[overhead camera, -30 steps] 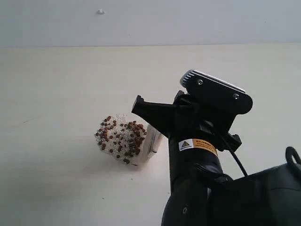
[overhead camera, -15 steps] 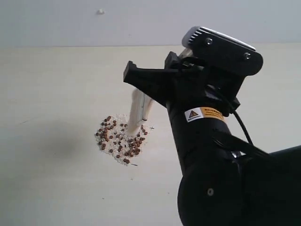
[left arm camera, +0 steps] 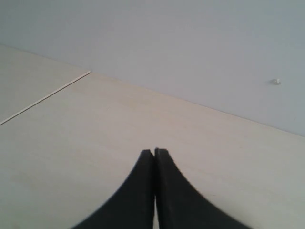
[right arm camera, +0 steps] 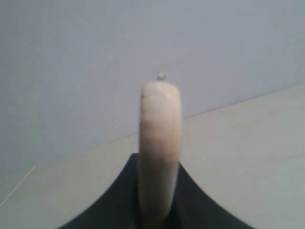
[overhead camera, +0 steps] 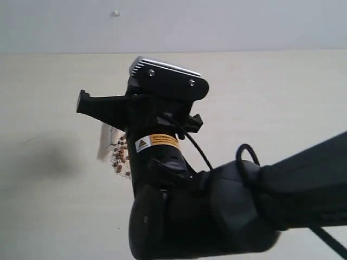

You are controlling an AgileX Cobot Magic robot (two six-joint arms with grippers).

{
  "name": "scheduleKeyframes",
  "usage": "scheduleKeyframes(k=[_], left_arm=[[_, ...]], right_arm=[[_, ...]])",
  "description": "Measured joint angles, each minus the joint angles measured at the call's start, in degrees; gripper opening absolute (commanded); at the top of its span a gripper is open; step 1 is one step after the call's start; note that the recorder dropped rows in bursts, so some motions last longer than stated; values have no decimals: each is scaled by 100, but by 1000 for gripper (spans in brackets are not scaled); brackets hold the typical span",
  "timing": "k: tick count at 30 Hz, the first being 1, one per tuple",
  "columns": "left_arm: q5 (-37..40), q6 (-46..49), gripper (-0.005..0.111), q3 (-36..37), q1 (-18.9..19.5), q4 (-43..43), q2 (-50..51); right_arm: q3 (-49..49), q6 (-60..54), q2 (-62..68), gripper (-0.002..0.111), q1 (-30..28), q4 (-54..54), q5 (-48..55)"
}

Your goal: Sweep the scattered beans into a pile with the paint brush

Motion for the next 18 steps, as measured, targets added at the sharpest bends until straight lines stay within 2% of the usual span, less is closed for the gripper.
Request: scheduleKeyframes(k=[10, 18], left_arm=[[0, 0, 0, 0, 0, 0, 0], [0, 0, 0, 0, 0, 0, 0]], right_arm=[[-551, -24, 474, 0, -371, -116, 807], [-553, 58, 597, 0, -443, -128, 917]])
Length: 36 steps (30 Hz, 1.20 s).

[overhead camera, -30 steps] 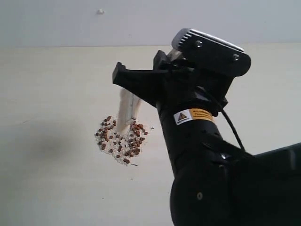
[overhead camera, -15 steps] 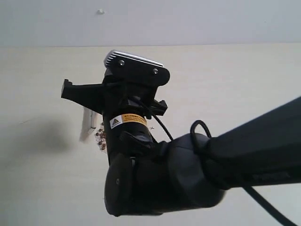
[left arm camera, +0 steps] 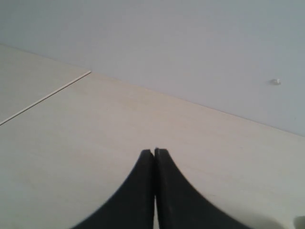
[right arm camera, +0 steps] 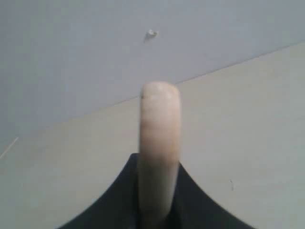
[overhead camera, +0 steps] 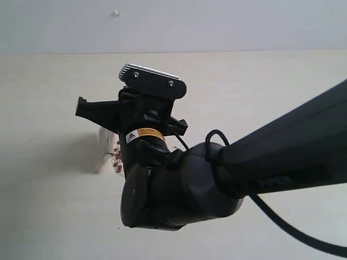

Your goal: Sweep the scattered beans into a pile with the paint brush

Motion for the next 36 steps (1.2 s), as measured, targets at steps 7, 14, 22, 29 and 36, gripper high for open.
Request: scheduleKeyframes(k=[7, 14, 22, 29, 36], left_arm=[[0, 0, 0, 0, 0, 0, 0], [0, 0, 0, 0, 0, 0, 0], [0, 0, 0, 0, 0, 0, 0], [0, 0, 0, 0, 0, 0, 0], [0, 0, 0, 0, 0, 0, 0]], right_arm=[[-10, -56, 57, 0, -9, 384, 113], [-22, -797, -47, 0, -9, 965, 144], [-22, -2285, -488, 0, -9, 1750, 102], [-22, -1687, -535, 0, -9, 1223, 133], [-22, -2044, -861, 0, -9, 1159, 76]])
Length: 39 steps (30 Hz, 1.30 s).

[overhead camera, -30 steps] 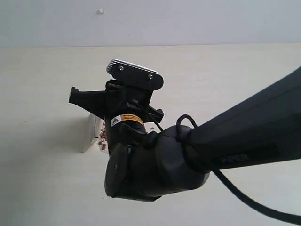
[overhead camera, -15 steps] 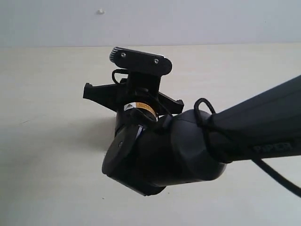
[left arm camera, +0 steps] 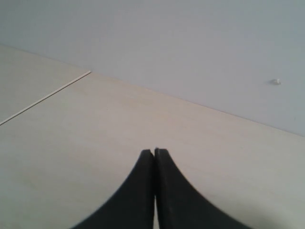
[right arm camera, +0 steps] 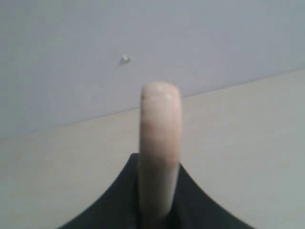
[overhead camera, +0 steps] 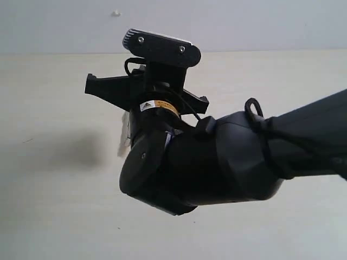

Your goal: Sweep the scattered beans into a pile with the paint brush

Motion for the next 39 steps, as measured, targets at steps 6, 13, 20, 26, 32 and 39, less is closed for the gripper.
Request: scheduleKeyframes(k=[6, 13, 20, 26, 32, 39], left_arm=[[0, 0, 0, 0, 0, 0, 0], [0, 0, 0, 0, 0, 0, 0], [0, 0, 0, 0, 0, 0, 0], [0, 0, 0, 0, 0, 0, 0], [0, 0, 0, 0, 0, 0, 0], [0, 0, 0, 0, 0, 0, 0]], right_arm=[[0, -1380, -303, 0, 0, 10, -17], [319, -2434, -824, 0, -136, -392, 69], [803, -2524, -1379, 0, -1156, -1879, 1929], [817, -1721, -1603, 0, -2078, -4612, 3479], [592, 851, -1586, 0, -2845, -8101, 4064], [218, 5113, -1090, 0, -4001, -12167, 2713]])
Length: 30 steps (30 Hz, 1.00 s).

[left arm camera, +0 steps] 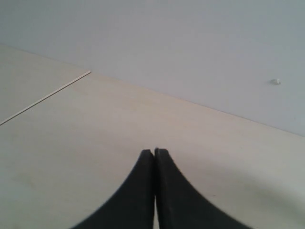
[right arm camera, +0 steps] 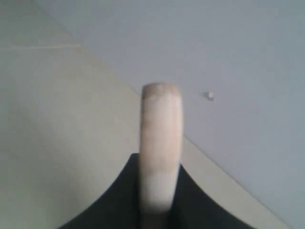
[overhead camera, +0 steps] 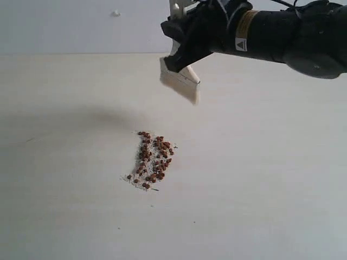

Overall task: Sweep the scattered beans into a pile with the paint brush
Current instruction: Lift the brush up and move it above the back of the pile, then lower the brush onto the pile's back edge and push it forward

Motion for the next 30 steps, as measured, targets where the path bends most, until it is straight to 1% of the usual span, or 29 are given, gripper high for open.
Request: scheduleKeyframes(k=[2, 4, 5, 7, 9, 11, 13, 16, 20, 26, 30], left_arm=[[0, 0, 0, 0, 0, 0, 0], [0, 0, 0, 0, 0, 0, 0], [0, 0, 0, 0, 0, 0, 0], [0, 0, 0, 0, 0, 0, 0], [0, 0, 0, 0, 0, 0, 0], [0, 0, 0, 0, 0, 0, 0], [0, 0, 0, 0, 0, 0, 0], [0, 0, 0, 0, 0, 0, 0], [0, 0, 0, 0, 0, 0, 0], [0, 0, 0, 0, 0, 0, 0], [0, 0, 0, 0, 0, 0, 0]], right_arm=[[-187, 966, 275, 0, -325, -870, -764], [-371, 1537, 535, 0, -530, -1418, -1149], [-460, 1672, 670, 0, -599, -1563, -1156], [-568, 1842, 869, 0, -639, -1435, -761], [-594, 1979, 986, 0, -665, -905, -265], [-619, 1979, 1052, 0, -695, -715, -87], [-657, 1876, 1121, 0, -708, -832, -81], [-836, 1850, 1196, 0, -708, -1347, -271], [-1226, 2176, 1329, 0, -695, -2060, -597], [-1929, 3499, 1711, 0, -695, -3722, -1441], [-2123, 4154, 1827, 0, -695, -4600, -1713]])
